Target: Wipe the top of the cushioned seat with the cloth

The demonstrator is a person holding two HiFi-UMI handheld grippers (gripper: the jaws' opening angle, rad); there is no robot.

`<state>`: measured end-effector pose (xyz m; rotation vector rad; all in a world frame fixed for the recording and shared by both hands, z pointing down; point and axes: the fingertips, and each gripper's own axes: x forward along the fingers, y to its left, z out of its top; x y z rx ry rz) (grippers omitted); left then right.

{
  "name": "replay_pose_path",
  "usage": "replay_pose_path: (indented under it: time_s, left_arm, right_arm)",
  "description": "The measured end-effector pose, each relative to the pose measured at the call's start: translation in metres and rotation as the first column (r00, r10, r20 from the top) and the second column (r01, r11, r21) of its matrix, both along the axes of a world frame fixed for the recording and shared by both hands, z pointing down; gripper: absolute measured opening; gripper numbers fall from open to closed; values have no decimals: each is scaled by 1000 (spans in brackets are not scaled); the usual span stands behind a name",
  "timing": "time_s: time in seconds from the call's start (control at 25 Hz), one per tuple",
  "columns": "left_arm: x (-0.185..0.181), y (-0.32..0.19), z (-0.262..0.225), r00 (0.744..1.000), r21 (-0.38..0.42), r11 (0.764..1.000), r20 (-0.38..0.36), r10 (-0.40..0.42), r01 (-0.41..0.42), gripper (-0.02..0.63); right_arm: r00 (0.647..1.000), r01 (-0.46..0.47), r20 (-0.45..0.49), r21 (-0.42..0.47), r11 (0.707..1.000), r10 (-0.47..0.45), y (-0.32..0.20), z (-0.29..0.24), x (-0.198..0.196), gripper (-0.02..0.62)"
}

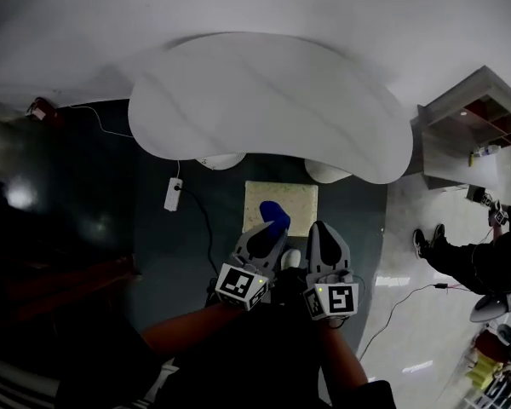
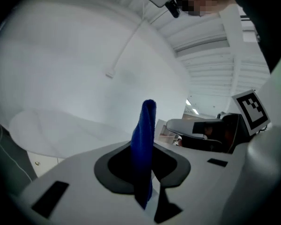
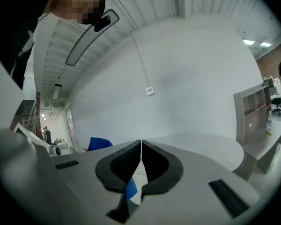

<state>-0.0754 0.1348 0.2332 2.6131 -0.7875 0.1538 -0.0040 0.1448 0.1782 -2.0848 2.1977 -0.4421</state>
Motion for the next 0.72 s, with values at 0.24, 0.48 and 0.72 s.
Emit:
replay_pose_path:
  time_s: [0.24,0.48,0.72]
  left_arm:
    - [-44,32,-75,994,126,986,-16,-110,112,81]
    - [-44,106,-116,978,264,946,40,-207,189,81]
    - [-24,184,-145,962,299,920,14,-272,255,80]
  right_arm:
    - [994,101,21,116,988,-104,37,-73,-35,37]
    - [974,209,-106,96,973,-198,108,-86,-33,37]
    - [975,198,-125,95,976,-185,184,-111,-4,37]
